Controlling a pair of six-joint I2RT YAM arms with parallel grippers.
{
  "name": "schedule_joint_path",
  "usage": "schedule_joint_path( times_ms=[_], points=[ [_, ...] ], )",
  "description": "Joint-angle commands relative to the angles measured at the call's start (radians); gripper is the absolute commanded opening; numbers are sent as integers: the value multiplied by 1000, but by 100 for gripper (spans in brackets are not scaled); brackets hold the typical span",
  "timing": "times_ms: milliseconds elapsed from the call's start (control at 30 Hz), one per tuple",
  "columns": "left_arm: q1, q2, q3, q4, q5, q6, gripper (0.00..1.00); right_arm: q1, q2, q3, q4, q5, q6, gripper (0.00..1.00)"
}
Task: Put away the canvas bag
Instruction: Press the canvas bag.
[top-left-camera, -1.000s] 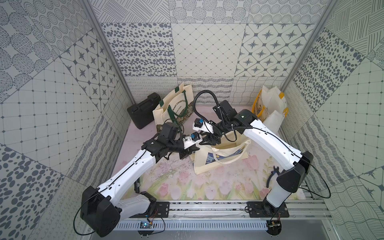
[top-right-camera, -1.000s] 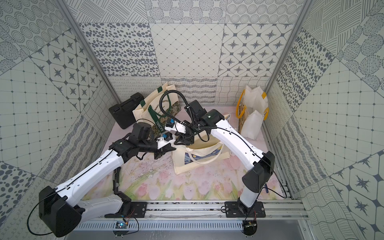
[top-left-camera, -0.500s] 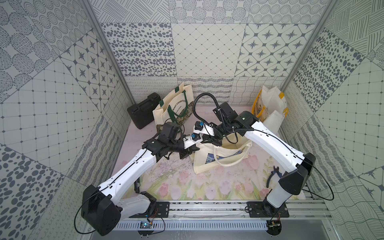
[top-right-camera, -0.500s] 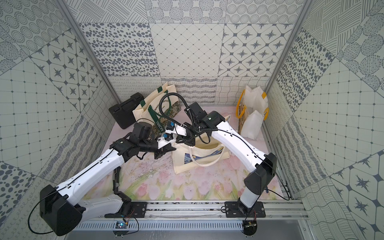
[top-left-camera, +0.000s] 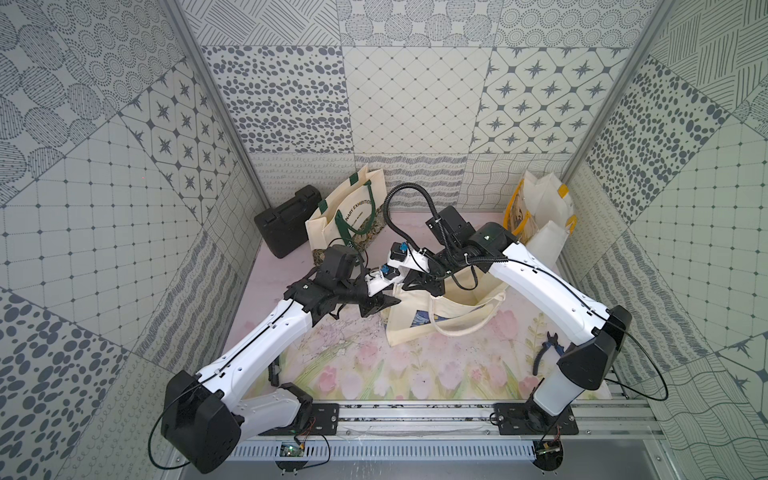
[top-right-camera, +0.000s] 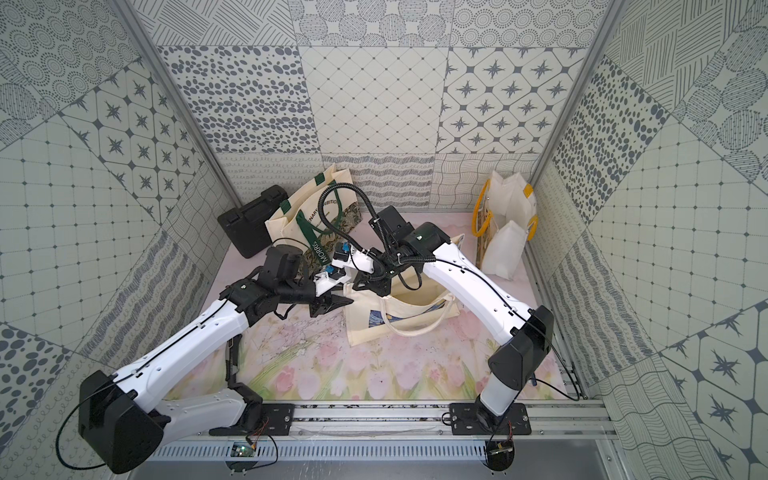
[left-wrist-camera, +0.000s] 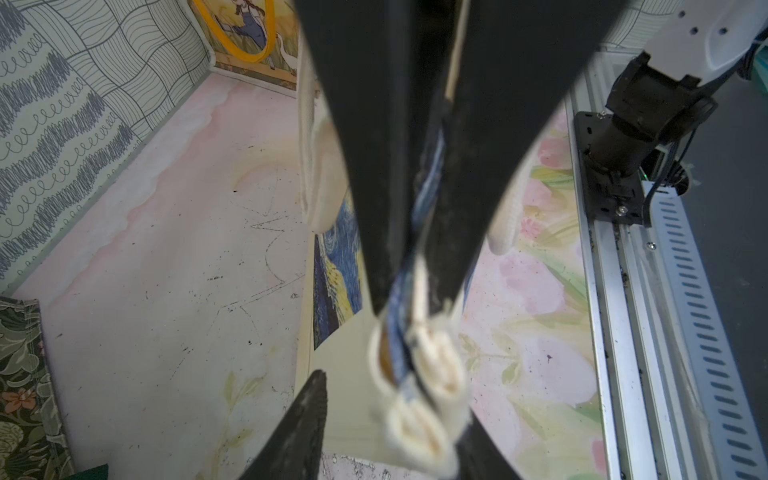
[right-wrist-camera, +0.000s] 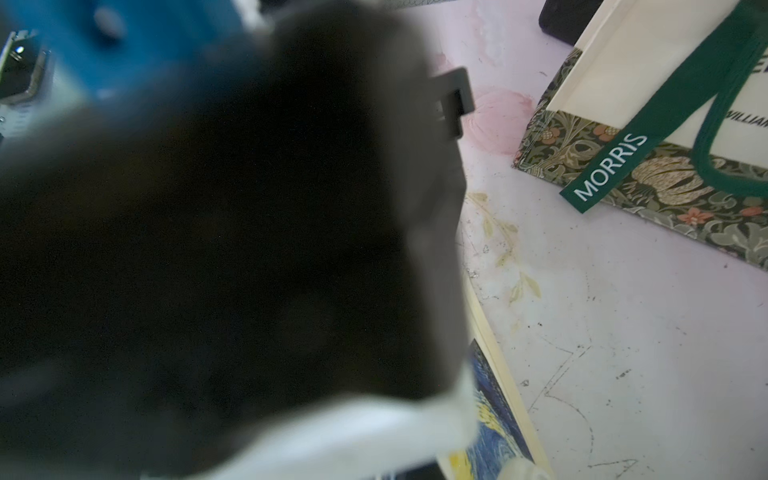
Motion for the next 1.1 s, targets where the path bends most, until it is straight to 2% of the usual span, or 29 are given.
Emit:
schedule_joint_path(
  times_ms=[0,200,433,600,800,1067],
  points=[
    [3,0,-1,232,21,-97,44,8,15,56,-130,-96,79,0],
    [4,8,-9,290,22,-134,44,-4,62,195,-196,-183,164,0],
    [3,17,-10,313,51,-159,44,-46,61,234,-138,-231,269,0],
    [3,4,-31,322,55,-169,39,-81,33,192,-32,-133,368,0],
    [3,-15,-59,321,55,-181,40,-185,-80,57,205,-136,531,0],
    [3,-13,-69,338,65,-192,40,-226,-102,38,203,-192,540,0]
  ],
)
